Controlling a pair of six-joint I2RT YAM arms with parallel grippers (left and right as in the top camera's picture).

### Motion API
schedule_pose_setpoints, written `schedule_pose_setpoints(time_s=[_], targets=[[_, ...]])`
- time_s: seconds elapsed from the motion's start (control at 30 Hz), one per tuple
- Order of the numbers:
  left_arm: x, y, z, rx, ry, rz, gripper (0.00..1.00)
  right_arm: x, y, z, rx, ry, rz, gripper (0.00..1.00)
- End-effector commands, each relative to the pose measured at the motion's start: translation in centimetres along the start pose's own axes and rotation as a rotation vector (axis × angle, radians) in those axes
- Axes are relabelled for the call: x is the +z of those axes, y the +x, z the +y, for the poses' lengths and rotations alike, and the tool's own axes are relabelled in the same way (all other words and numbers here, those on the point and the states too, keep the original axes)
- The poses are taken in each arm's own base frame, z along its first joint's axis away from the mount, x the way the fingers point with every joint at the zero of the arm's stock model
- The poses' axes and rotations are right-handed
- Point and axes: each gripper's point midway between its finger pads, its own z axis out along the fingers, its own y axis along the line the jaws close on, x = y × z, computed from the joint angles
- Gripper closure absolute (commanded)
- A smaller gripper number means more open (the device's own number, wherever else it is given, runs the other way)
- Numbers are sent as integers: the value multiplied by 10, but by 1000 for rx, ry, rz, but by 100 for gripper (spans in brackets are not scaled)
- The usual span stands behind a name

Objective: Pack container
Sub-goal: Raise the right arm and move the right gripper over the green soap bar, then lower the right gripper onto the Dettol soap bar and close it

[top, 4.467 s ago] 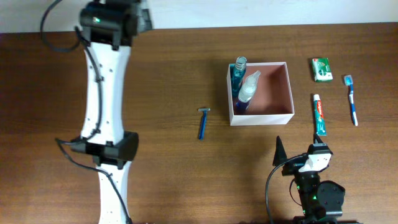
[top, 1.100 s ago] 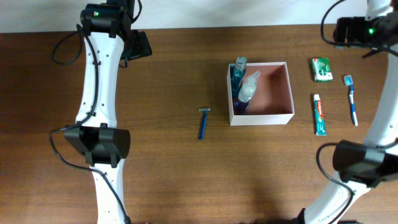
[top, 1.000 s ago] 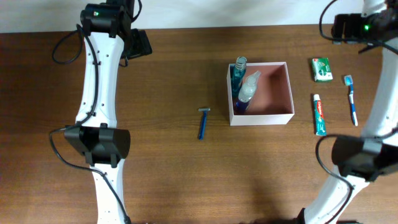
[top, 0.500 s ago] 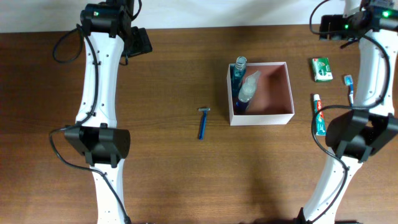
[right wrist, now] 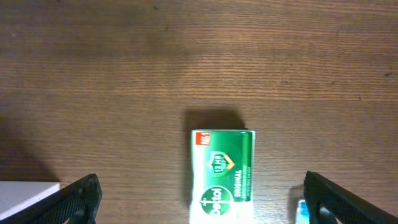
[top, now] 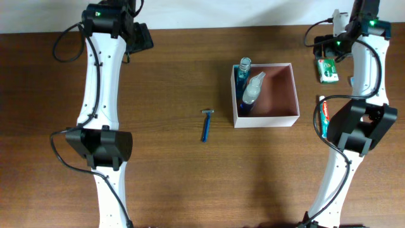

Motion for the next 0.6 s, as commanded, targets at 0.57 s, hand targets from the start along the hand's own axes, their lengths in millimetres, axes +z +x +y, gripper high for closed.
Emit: schedule_pose_setpoints(time_s=[0.57], targets=[[0,-15,-1,-29,-1,-63,1,31,41,-11,31,-43,125,1]])
